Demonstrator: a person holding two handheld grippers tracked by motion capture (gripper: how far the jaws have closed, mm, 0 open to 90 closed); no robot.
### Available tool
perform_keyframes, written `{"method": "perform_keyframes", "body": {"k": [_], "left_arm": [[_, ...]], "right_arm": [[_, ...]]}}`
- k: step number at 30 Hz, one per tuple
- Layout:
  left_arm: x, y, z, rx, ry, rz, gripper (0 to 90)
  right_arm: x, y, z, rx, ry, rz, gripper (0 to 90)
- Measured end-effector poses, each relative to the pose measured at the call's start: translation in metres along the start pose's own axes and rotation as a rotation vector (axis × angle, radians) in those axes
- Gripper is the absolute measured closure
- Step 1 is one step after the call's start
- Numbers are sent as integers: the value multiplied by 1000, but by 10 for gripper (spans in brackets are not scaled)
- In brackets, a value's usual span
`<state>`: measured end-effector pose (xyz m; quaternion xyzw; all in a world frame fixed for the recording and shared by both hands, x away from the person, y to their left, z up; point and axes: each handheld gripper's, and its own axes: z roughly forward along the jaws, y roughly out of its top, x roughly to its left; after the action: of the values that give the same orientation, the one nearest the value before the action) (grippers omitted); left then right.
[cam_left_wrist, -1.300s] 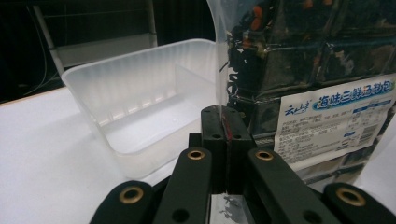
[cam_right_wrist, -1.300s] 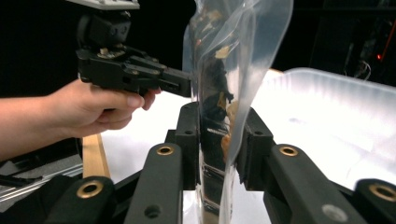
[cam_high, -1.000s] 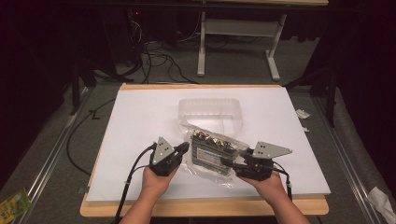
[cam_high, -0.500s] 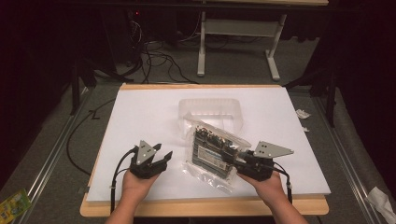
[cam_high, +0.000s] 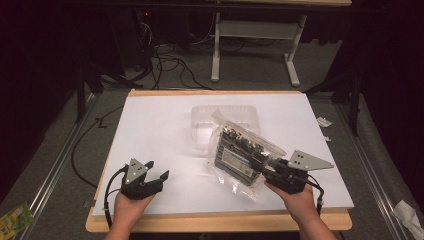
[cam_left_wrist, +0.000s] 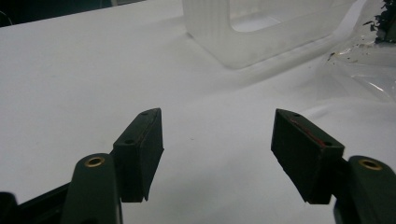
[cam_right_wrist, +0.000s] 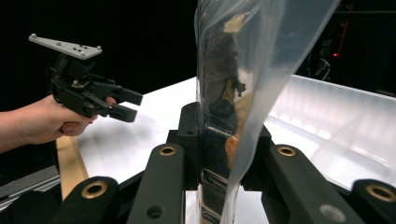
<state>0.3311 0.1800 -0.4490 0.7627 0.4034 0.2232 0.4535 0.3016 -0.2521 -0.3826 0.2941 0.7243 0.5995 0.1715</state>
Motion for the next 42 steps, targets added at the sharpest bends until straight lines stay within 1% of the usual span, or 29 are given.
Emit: {"method": "perform_keyframes", "body": {"k": [2, 3, 4, 5, 8, 9, 14, 15, 17, 21, 24, 26, 28, 30, 31, 33, 35, 36, 37, 40, 42], "left_arm": [[1, 0, 2, 10, 2, 6, 350], [1, 0, 2, 10, 2, 6, 350], [1, 0, 2, 6, 2, 5, 350], [2, 1, 2, -6, -4, -3, 350], [2, 2, 3, -18, -5, -11, 351], [2, 2, 3, -18, -5, -11, 351], [1, 3, 1, -28, 0, -7, 358], [1, 3, 1, -28, 0, -7, 356], [2, 2, 1, -25, 5, -10, 352], [4, 2, 1, -26, 6, -19, 350], [6, 1, 2, -14, 4, -17, 345], [6, 0, 3, -13, -2, -25, 342], [6, 0, 2, -13, -2, -19, 341], [6, 0, 2, -13, -1, -20, 341], [6, 0, 2, -13, -1, -20, 341], [6, 1, 1, -16, -3, -24, 342], [6, 1, 1, -18, -5, -18, 342], [5, 1, 1, -14, -7, -8, 342], [4, 1, 1, -11, -8, -3, 342], [4, 1, 0, -6, -8, 4, 341], [4, 1, -2, -10, -11, 2, 341]], "right_arm": [[-5, 1, -6, 1, -28, 4, 760], [-5, 1, -6, 1, -28, 4, 760], [-9, 2, -9, -6, -47, 4, 760], [-11, 3, -12, -7, -57, 4, 760], [-17, 4, -20, -18, -86, 11, 760], [-17, 4, -20, -18, -86, 11, 760], [-28, 5, -37, -38, -124, 26, 759], [-28, 5, -37, -38, -124, 26, 759], [-32, 8, -41, -47, -144, 25, 760], [-34, 12, -45, -50, -171, 13, 760], [-36, 18, -49, -68, -187, 5, 760], [-38, 21, -51, -81, -200, 13, 760], [-40, 24, -53, -98, -208, 15, 760], [-43, 28, -53, -105, -232, 22, 760], [-43, 28, -53, -105, -232, 22, 760], [-47, 32, -51, -110, -245, 20, 760], [-54, 40, -47, -125, -247, 37, 760], [-57, 42, -45, -130, -249, 33, 760], [-58, 45, -44, -128, -262, 33, 760], [-61, 52, -37, -144, -266, 48, 760], [-63, 56, -31, -157, -263, 49, 760]]}}
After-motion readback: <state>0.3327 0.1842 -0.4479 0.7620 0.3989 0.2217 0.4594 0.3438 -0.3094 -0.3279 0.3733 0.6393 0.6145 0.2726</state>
